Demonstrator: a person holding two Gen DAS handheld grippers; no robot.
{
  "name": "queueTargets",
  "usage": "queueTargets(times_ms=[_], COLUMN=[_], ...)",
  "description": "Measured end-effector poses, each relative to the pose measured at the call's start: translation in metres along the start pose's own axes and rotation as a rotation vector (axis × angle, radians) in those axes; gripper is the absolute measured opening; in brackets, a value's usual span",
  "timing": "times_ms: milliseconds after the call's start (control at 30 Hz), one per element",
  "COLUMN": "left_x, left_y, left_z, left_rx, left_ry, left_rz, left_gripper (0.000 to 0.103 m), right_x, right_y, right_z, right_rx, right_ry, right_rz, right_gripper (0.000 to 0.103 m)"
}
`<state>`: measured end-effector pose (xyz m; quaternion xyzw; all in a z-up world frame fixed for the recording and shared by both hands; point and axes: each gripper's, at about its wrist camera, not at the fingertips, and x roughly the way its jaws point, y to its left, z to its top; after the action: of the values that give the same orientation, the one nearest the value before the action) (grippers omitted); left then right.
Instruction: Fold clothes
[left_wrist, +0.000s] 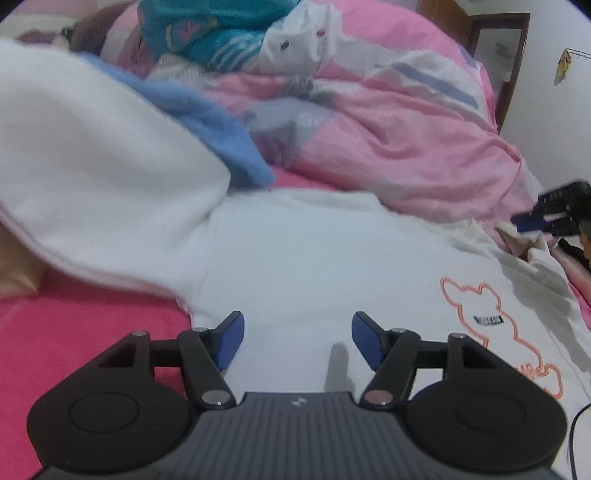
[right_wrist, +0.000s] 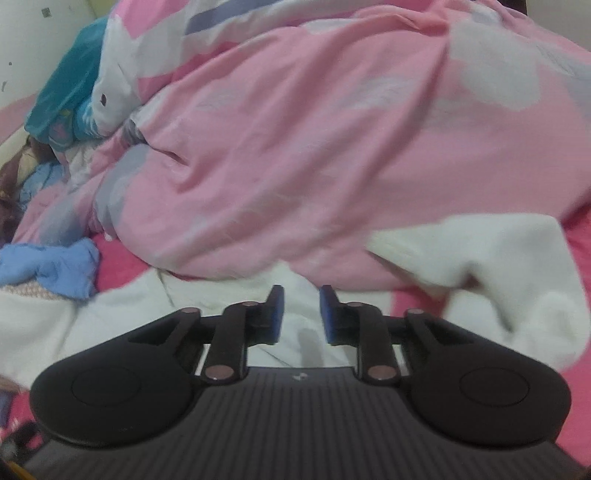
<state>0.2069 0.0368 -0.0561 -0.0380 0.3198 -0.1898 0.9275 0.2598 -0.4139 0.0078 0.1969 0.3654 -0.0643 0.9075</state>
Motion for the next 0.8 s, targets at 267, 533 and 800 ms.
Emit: queueTargets(times_ms=[267, 533, 800], left_x=[0.028, 0.086, 0.11], left_y=[-0.041, -0.089, -0.094], left_z=[0.029, 0.045, 0.03], left_rx=[0.061, 0.11, 0.11], left_ry=[0.059, 0.128, 0.067], left_rz=[-0.033, -0.082, -0.037], left_gripper=[0.069, 0.067, 0.067], right_x=[0.041, 0.053, 0.059], right_y=[-0.004, 0.02, 0.015], right_z=[-0.002, -0.01, -0.011], right_rx=[-0.132, -0.379, -0.41], right_ry=[0.047, -0.023, -0.162], right_rz=[0.047, -0.025, -0.075], right_gripper=[0.032, 0.002, 0.002])
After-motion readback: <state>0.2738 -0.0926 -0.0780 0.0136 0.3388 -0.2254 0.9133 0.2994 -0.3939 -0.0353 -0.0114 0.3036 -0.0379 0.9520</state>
